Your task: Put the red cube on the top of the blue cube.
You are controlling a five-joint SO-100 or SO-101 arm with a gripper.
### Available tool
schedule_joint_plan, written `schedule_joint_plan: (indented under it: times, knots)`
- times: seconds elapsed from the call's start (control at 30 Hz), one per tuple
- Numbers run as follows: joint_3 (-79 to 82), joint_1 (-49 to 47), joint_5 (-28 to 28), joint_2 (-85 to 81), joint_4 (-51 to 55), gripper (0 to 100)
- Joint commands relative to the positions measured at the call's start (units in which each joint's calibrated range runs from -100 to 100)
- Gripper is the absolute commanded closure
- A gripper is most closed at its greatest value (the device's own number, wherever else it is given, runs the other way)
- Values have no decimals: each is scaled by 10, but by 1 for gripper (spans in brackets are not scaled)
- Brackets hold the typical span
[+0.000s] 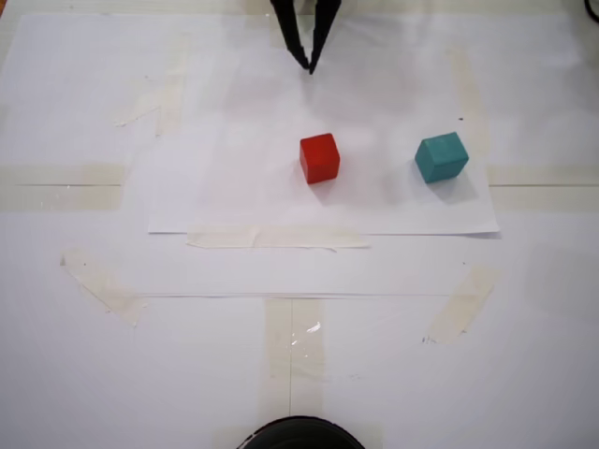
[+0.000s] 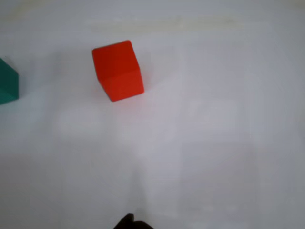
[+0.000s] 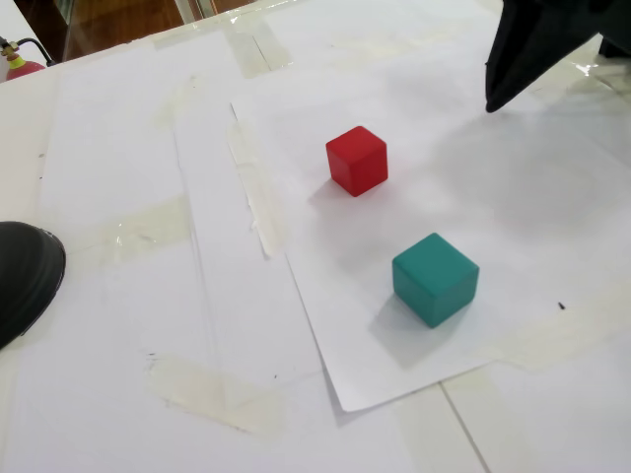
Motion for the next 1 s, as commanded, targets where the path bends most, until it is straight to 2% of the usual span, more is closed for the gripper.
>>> schedule_joint_plan:
  times: [0.0, 0.47, 0.7, 0.83, 0.97]
  knots:
    - [8, 6, -1, -5, 5, 100]
    - [-3, 38, 7, -5, 21, 100]
    - [-145, 67, 43, -5, 99, 100]
    - [-228, 95, 88, -5, 104, 100]
    - [-271, 115, 99, -1, 116, 100]
